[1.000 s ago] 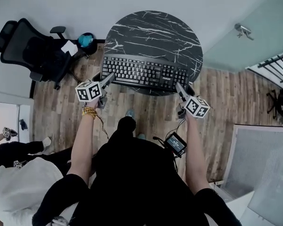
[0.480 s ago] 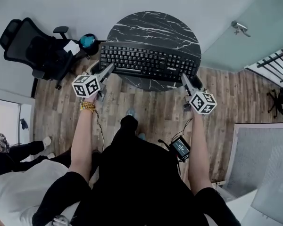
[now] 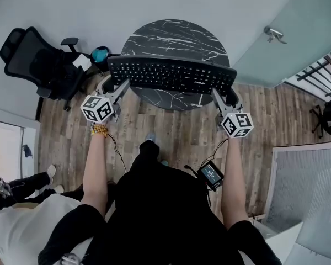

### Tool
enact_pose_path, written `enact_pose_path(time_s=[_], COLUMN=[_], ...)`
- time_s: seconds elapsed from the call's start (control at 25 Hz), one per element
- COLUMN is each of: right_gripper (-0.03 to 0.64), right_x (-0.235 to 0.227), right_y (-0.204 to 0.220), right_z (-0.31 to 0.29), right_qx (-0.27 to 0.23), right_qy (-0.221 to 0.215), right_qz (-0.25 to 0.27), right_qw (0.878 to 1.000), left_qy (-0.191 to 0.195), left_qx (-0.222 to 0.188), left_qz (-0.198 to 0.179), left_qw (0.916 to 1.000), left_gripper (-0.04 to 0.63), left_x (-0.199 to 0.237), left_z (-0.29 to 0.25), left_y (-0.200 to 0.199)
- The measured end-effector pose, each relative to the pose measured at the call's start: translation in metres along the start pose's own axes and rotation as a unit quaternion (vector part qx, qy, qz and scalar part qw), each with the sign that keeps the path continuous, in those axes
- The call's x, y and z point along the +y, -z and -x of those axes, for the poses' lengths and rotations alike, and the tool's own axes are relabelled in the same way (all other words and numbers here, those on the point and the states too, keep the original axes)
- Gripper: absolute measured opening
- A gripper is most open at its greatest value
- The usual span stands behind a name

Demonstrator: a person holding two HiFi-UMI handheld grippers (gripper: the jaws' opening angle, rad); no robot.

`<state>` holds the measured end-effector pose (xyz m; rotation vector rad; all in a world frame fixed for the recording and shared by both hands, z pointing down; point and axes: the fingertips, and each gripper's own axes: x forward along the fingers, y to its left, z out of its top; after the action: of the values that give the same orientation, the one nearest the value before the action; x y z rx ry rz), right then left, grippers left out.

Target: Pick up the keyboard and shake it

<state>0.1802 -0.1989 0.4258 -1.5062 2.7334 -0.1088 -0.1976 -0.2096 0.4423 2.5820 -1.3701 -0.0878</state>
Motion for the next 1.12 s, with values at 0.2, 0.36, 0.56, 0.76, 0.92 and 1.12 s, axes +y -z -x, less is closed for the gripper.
enact_pose_path(time_s=[0.2, 0.36, 0.56, 0.76, 0.92, 1.12], right_gripper=[0.278, 0.278, 0.278, 0.278, 0.276, 0.272], right_x=[0.001, 0.003, 0.007, 0.013, 0.019, 0.021], right_y=[0.001, -0.001, -0.005, -0.005, -0.002, 0.003], right_z=[0.005, 0.008, 0.014, 0.024, 0.026, 0.033], right_qx=[0.002, -0.006, -0.010, -0.008, 0.019, 0.027], right_qy=[-0.005, -0.007, -0.009, -0.004, 0.000, 0.002], right_qz=[0.033, 0.068, 0.120, 0.181, 0.247, 0.244], right_qw=[0.999, 0.998, 0.993, 0.983, 0.969, 0.969], left_qy=[0.000, 0.005, 0.010, 0.012, 0.007, 0.010], left_qx=[-0.001, 0.003, 0.015, 0.011, 0.030, 0.032], left_qz=[-0.034, -0.071, -0.115, -0.158, -0.230, -0.243], left_qw=[0.9994, 0.9974, 0.9932, 0.9874, 0.9728, 0.9695], left_gripper=[0.305, 0.305, 0.305, 0.305, 0.305, 0.305], left_x=[-0.008, -0.014, -0.022, -0.033, -0.041, -0.047], left_z=[0.005, 0.010, 0.014, 0.020, 0.021, 0.025], left_y=[-0.001, 0.001, 0.004, 0.006, 0.009, 0.012])
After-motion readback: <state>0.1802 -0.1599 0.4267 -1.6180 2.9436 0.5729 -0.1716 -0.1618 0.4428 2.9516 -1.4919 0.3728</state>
